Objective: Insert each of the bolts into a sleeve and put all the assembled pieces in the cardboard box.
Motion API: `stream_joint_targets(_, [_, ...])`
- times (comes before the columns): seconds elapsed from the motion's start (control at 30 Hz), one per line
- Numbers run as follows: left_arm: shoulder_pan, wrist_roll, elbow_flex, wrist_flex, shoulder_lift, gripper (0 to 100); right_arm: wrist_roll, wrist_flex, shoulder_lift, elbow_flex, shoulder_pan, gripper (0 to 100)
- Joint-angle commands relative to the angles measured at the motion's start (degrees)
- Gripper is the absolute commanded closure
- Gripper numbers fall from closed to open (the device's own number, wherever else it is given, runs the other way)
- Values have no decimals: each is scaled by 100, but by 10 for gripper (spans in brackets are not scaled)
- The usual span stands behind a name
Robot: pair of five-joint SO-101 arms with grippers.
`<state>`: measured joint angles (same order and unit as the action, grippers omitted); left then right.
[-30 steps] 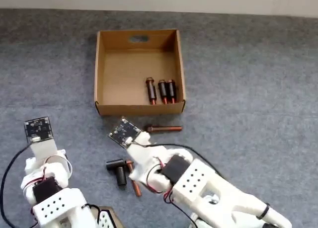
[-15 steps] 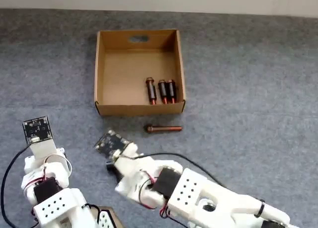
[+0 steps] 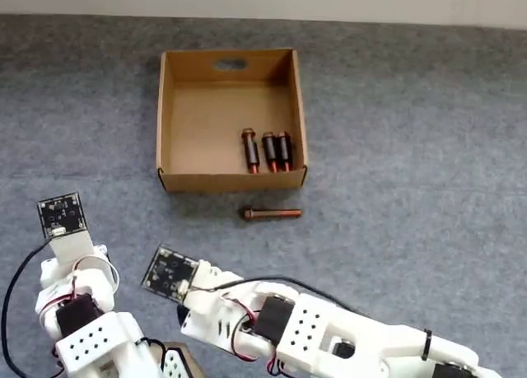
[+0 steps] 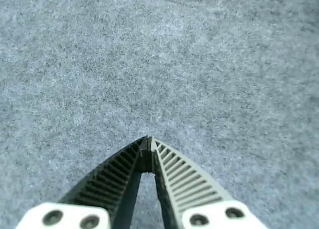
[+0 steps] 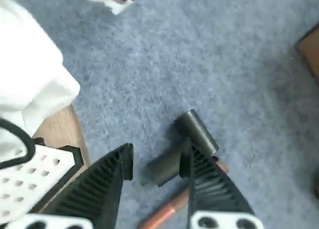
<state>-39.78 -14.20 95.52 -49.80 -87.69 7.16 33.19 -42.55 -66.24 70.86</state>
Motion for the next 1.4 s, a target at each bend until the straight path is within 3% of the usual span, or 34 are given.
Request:
stream_joint_targets(0.0, [-31,35,-40,88,-57,979,343,-92,180,303,-189,846])
stream_joint_targets(0.2, [-31,35,-4,114,-57,979,378,-92,1376,1024,-611,846])
stream_joint_targets(0.57, [110,18,13,114,-57,979,387,-92,2677,1622,-409,845])
stream_joint_targets(0.77, [110,18,13,105,-57,979,387,-92,2967,1780,-541,864])
stream_joint_targets(0.9, [110,18,13,97,-57,979,387,-92,3169,1780,-549,995])
stream_joint_targets(1.37, [110,18,13,97,-57,979,343,-75,2730,2044,-989,987])
